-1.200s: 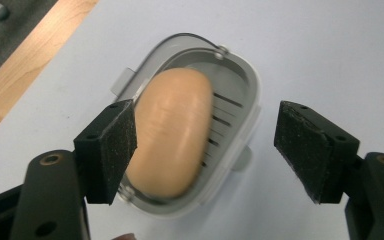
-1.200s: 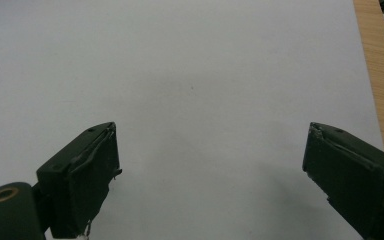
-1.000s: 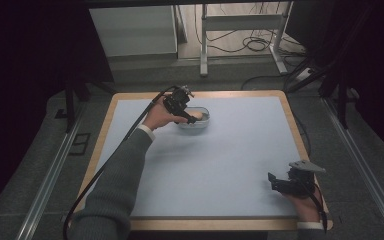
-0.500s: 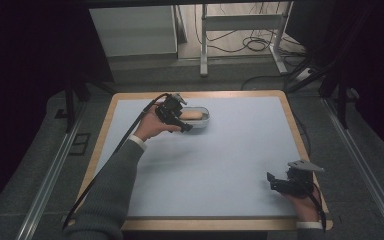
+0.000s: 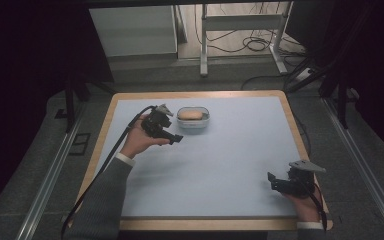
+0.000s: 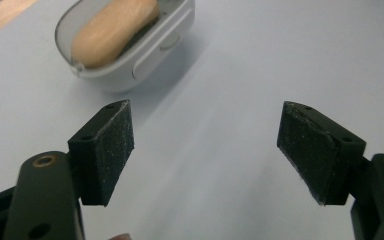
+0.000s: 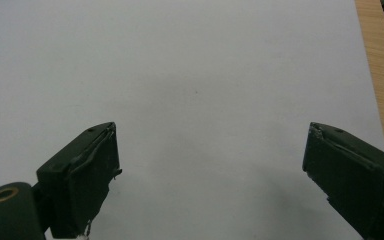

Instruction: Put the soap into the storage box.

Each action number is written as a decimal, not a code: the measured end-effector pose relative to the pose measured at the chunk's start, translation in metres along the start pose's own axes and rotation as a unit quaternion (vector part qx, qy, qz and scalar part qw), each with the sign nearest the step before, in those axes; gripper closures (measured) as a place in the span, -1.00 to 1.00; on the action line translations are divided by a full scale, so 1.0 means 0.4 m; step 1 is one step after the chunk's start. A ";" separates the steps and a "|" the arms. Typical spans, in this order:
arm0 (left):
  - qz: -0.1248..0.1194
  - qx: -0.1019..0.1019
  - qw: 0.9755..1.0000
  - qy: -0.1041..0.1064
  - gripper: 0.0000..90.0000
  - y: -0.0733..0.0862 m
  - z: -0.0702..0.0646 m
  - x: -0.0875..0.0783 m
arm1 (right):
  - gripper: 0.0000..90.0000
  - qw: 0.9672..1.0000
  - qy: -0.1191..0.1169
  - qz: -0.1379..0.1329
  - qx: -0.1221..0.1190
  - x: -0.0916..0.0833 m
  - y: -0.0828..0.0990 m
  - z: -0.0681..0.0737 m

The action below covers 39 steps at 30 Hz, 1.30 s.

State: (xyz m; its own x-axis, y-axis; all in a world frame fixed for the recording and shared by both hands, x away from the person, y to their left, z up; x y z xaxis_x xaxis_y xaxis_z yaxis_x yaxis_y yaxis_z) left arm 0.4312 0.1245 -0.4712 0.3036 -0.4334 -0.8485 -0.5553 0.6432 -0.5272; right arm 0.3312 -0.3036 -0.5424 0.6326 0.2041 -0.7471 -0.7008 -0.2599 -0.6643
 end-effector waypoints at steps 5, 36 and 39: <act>-0.018 -0.017 1.000 0.002 -0.49 0.069 -0.014 -0.019 | -0.83 1.000 -0.001 0.000 -0.001 0.001 -0.002 0.004; -0.029 -0.087 0.995 -0.037 -0.54 0.356 -0.056 -0.029 | -0.83 1.000 -0.001 -0.012 -0.006 -0.012 -0.010 0.012; -0.029 -0.088 0.995 -0.036 -0.55 0.357 -0.058 -0.028 | -0.83 1.000 -0.008 -0.022 -0.007 -0.016 -0.014 0.015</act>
State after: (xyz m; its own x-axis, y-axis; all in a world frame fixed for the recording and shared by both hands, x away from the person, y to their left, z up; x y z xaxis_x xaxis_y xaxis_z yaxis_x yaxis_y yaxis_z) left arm 0.3308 0.2065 -0.5360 0.3902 -0.4158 -0.8215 -0.6601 0.4957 -0.5644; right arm 0.3291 -0.2979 -0.5338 0.6569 0.2299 -0.7181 -0.6680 -0.2641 -0.6957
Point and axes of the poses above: each handheld gripper's, and its own axes: x roughly forward along the jaws, y roughly out of its underside, z roughly to its left, the point moved 4 cm from there along x, roughly forward along the jaws, and after that the axes turned 9 degrees about z, right-handed, at the moved point
